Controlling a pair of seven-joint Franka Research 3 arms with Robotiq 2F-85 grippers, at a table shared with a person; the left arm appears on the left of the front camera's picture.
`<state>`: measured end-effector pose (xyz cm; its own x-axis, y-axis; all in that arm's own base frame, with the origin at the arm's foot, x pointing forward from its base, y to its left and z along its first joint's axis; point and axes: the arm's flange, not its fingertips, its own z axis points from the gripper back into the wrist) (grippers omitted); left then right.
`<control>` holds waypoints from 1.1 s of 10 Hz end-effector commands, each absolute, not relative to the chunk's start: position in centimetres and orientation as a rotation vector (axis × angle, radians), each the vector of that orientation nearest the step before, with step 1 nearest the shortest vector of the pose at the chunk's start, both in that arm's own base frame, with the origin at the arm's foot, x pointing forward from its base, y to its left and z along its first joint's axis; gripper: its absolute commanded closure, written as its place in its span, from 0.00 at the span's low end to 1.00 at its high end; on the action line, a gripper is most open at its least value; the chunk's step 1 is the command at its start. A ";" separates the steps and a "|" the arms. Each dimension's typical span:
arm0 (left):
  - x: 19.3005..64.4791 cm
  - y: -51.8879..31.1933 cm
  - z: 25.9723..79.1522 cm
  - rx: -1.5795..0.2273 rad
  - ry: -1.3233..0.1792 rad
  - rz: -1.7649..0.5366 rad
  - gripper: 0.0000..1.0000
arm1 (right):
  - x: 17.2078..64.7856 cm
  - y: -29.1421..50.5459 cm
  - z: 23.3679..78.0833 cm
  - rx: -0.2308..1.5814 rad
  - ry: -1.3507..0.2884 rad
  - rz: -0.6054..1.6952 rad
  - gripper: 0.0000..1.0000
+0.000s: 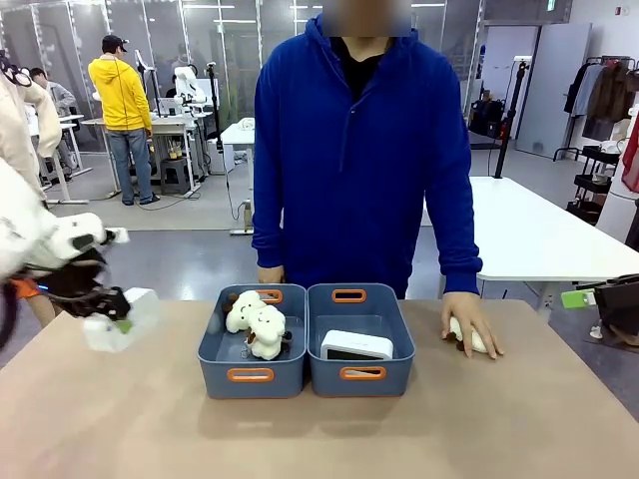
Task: Sort the digital clocks into the basket.
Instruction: Pick up the Digital clock from the table and place it into the empty Plastic storage basket.
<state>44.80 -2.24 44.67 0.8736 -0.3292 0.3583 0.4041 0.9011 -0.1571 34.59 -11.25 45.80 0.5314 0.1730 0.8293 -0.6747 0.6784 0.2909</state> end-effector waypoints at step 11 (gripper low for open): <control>32.7 4.6 62.1 -0.647 -0.906 -0.676 0.86 | 34.7 -11.3 45.8 0.651 -0.874 0.550 0.00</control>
<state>36.13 -0.66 61.25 0.5098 -0.3649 0.7791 0.7620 0.6119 -0.2120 34.60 -11.25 45.80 0.5317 0.1732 0.8290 -0.6744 0.6787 0.2908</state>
